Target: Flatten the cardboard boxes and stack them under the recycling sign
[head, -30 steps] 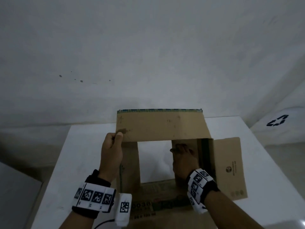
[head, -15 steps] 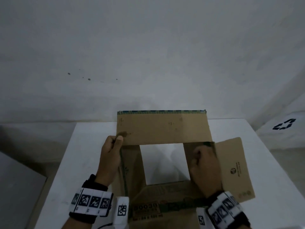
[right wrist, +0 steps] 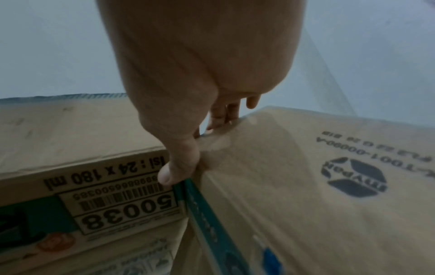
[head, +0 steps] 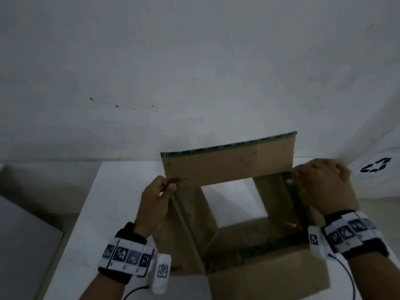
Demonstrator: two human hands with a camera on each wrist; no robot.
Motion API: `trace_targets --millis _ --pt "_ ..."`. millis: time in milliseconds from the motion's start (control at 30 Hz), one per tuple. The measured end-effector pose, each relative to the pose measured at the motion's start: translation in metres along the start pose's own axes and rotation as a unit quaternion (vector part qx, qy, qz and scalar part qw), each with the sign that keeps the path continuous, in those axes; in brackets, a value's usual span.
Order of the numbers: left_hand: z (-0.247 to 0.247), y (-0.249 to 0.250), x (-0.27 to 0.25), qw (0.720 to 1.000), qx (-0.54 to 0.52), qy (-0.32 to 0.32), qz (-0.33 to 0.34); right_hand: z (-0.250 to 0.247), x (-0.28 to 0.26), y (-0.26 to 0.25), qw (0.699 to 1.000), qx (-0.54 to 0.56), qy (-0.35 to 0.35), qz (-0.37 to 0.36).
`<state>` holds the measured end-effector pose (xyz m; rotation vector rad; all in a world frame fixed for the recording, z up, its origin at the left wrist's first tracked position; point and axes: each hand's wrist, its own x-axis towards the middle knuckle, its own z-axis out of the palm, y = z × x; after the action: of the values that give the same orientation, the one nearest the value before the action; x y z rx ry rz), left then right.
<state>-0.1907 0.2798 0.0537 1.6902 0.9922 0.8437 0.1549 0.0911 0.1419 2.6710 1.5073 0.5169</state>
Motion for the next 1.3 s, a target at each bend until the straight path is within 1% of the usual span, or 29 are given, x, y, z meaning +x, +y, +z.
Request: trace_targets --millis 67,100,133,200,300,367,467,533,600,633,667,700,733,800,867,900,967,1000,1033,1067,1167,1200,1300 --pt "0.009 -0.004 0.008 0.999 0.039 0.016 0.004 -0.017 0.010 -0.001 0.999 -0.030 0.010 0.007" --pt "0.012 -0.008 0.011 0.998 0.052 0.028 -0.002 -0.019 0.012 -0.006 0.998 -0.062 -0.001 0.011" --pt "0.014 -0.014 0.013 0.998 0.056 0.041 -0.010 -0.017 0.013 -0.013 0.995 -0.095 -0.020 0.010" --pt "0.010 -0.029 0.012 0.997 0.045 0.060 -0.033 0.000 0.007 -0.030 0.990 -0.120 -0.072 -0.017" --pt "-0.002 -0.062 0.001 0.993 0.031 0.070 -0.084 0.044 -0.018 -0.053 0.984 -0.080 -0.153 -0.052" --pt "-0.015 -0.086 -0.012 0.990 0.052 0.063 -0.114 0.072 -0.040 -0.068 0.982 -0.029 -0.174 -0.064" --pt "-0.032 -0.133 -0.039 0.984 0.061 0.014 -0.165 0.107 -0.078 -0.098 0.974 0.022 -0.216 -0.063" --pt "-0.043 -0.162 -0.061 0.981 0.062 -0.029 -0.183 0.131 -0.102 -0.115 0.964 0.089 -0.248 -0.036" --pt "-0.053 -0.181 -0.083 0.981 0.069 -0.072 -0.168 0.143 -0.122 -0.129 0.944 0.165 -0.286 0.008" --pt "-0.054 -0.183 -0.092 0.978 0.081 -0.099 -0.164 0.145 -0.130 -0.132 0.930 0.209 -0.301 0.031" --pt "-0.057 -0.186 -0.101 0.972 0.091 -0.124 -0.177 0.150 -0.139 -0.136 0.917 0.237 -0.319 0.034" --pt "-0.061 -0.191 -0.109 0.965 0.091 -0.144 -0.200 0.156 -0.146 -0.139 0.902 0.257 -0.347 0.020" --pt "-0.064 -0.193 -0.114 0.958 0.096 -0.167 -0.214 0.160 -0.152 -0.142 0.886 0.255 -0.387 -0.008" --pt "-0.066 -0.201 -0.118 0.946 0.116 -0.201 -0.224 0.173 -0.160 -0.144 0.873 0.231 -0.427 -0.052" --pt "-0.063 -0.199 -0.113 0.938 0.152 -0.206 -0.233 0.175 -0.160 -0.148 0.869 0.219 -0.441 -0.048" --pt "-0.058 -0.196 -0.108 0.939 0.178 -0.189 -0.223 0.177 -0.158 -0.152 0.876 0.209 -0.433 -0.033" --pt "-0.045 -0.197 -0.094 0.934 0.230 -0.164 -0.219 0.183 -0.154 -0.164 0.893 0.204 -0.401 0.020" --pt "-0.038 -0.198 -0.086 0.926 0.266 -0.169 -0.206 0.187 -0.151 -0.174 0.894 0.213 -0.393 0.033" --pt "-0.030 -0.198 -0.078 0.913 0.307 -0.189 -0.190 0.191 -0.148 -0.185 0.890 0.225 -0.395 0.025" --pt "-0.021 -0.197 -0.072 0.895 0.347 -0.207 -0.187 0.194 -0.144 -0.196 0.884 0.234 -0.405 -0.003" --pt "0.003 -0.188 -0.059 0.850 0.420 -0.255 -0.190 0.195 -0.130 -0.232 0.869 0.233 -0.420 -0.117" --pt "0.008 -0.186 -0.057 0.840 0.437 -0.263 -0.185 0.195 -0.126 -0.243 0.868 0.218 -0.424 -0.138" --pt "0.014 -0.192 -0.057 0.832 0.455 -0.256 -0.187 0.198 -0.120 -0.272 0.868 0.197 -0.427 -0.159"
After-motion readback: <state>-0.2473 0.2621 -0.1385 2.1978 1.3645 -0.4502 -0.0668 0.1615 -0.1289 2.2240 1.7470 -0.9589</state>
